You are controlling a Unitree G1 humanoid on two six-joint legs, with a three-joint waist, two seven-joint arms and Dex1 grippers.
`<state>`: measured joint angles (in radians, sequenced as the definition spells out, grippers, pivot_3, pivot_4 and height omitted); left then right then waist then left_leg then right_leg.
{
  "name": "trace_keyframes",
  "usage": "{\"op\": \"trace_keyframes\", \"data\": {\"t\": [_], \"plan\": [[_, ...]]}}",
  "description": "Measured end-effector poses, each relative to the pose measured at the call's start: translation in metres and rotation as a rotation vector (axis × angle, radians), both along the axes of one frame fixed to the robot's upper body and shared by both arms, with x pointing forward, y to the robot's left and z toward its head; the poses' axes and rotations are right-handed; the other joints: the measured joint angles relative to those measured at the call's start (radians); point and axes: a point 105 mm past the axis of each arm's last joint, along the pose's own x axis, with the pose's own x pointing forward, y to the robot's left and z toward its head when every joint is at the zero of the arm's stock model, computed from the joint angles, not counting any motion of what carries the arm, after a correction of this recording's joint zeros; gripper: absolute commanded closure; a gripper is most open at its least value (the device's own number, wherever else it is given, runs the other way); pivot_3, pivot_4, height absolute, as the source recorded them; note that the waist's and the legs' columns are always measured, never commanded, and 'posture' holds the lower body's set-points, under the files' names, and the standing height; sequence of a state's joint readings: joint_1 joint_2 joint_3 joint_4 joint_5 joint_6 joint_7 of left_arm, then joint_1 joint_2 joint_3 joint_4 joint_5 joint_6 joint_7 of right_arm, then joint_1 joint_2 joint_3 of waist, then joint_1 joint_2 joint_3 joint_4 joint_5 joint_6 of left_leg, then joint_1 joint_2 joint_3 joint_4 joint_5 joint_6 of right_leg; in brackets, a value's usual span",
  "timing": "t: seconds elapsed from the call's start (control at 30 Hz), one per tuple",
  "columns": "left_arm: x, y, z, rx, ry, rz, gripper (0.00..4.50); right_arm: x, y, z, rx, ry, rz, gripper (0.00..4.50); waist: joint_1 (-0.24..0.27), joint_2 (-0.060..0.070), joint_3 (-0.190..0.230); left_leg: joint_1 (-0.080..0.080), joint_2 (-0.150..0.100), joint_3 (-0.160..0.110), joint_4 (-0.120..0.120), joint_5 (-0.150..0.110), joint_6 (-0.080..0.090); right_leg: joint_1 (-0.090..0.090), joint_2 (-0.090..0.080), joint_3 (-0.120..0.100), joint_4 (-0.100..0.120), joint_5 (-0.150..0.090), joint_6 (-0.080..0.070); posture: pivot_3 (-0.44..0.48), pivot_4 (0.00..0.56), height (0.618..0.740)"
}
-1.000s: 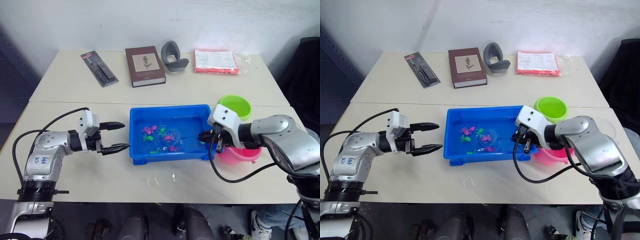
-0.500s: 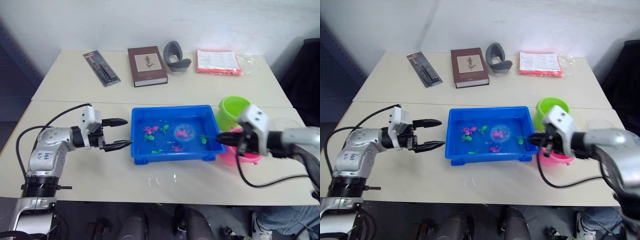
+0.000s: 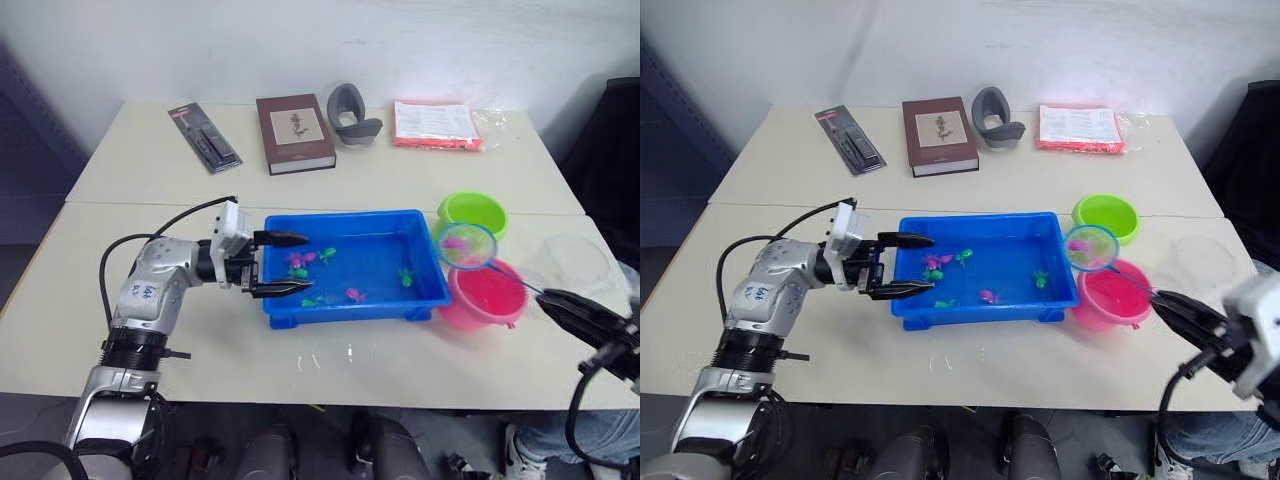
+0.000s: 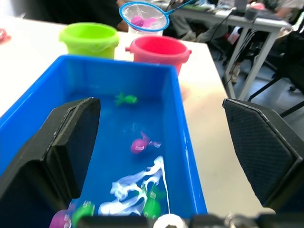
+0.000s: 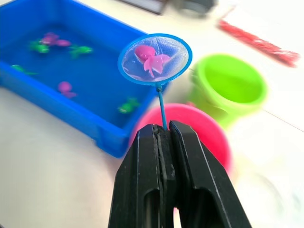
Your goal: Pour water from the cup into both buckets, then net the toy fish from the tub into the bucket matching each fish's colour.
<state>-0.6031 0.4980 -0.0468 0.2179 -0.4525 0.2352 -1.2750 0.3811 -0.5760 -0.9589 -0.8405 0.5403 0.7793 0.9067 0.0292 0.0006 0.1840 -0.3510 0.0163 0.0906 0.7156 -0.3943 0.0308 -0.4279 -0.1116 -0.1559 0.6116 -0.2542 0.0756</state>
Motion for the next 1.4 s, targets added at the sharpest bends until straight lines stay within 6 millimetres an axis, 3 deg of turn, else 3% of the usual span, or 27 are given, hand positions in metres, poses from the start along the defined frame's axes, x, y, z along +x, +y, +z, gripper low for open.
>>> {"op": "trace_keyframes", "data": {"t": [0.1,0.23,0.43,0.57,0.73,0.93,1.1,1.4], "plan": [[0.001,-0.006,-0.002,0.0,0.001,-0.03,0.06,-0.015,-0.01,-0.01,-0.036,0.009,-0.076,4.5,-0.003,0.0,0.0,0.0,0.0,0.001,0.0,0.0,0.0,0.0,0.0,0.001,0.0,0.0,0.0,0.0,0.15,0.74],[0.002,-0.011,0.001,0.002,-0.017,-0.064,0.06,-0.021,-0.023,-0.01,-0.211,-0.058,-0.137,4.5,-0.009,0.0,0.0,0.003,0.0,0.003,-0.001,0.0,0.0,0.0,0.001,0.004,0.001,0.0,0.001,0.0,0.15,0.74],[0.002,-0.016,-0.002,-0.003,-0.017,-0.084,0.06,-0.016,-0.034,-0.021,-0.551,-0.201,-0.117,4.5,-0.008,0.0,0.0,0.007,0.0,0.007,-0.003,0.0,0.0,0.001,0.001,0.016,0.001,0.0,0.001,0.0,0.15,0.74],[0.002,-0.02,-0.004,-0.015,-0.013,-0.09,0.06,-0.007,-0.028,-0.033,-0.892,-0.29,0.002,4.5,-0.007,0.0,0.0,0.011,-0.001,0.011,-0.004,0.0,0.0,0.001,0.001,0.021,-0.001,0.0,0.001,0.0,0.15,0.74],[0.001,-0.029,-0.006,-0.031,-0.006,-0.102,0.06,0.004,-0.031,-0.025,-1.139,-0.452,-0.035,4.5,-0.007,0.0,0.0,0.013,0.0,0.014,-0.005,0.0,0.0,0.0,0.001,0.024,0.0,0.0,0.0,0.0,0.15,0.74],[-0.001,-0.029,-0.008,-0.035,-0.011,-0.075,0.06,-0.002,-0.04,-0.039,-1.222,-0.407,0.009,4.5,-0.008,0.0,0.0,0.015,0.0,0.015,-0.007,0.0,0.0,0.001,0.002,0.025,-0.001,0.0,0.0,0.0,0.15,0.74],[-0.001,-0.028,-0.01,-0.035,-0.004,-0.058,0.06,-0.005,-0.031,-0.038,-1.266,-0.432,0.117,4.5,-0.009,0.0,0.0,0.016,0.001,0.016,-0.008,0.0,0.0,0.001,0.002,0.026,-0.001,0.0,0.0,0.0,0.15,0.74],[0.0,-0.025,-0.009,-0.03,-0.008,-0.038,0.06,-0.004,-0.027,-0.034,-1.28,-0.478,0.128,4.5,-0.006,0.0,0.0,0.016,0.001,0.016,-0.008,0.0,0.0,0.001,0.001,0.026,-0.001,0.0,0.0,0.0,0.15,0.74]]}}
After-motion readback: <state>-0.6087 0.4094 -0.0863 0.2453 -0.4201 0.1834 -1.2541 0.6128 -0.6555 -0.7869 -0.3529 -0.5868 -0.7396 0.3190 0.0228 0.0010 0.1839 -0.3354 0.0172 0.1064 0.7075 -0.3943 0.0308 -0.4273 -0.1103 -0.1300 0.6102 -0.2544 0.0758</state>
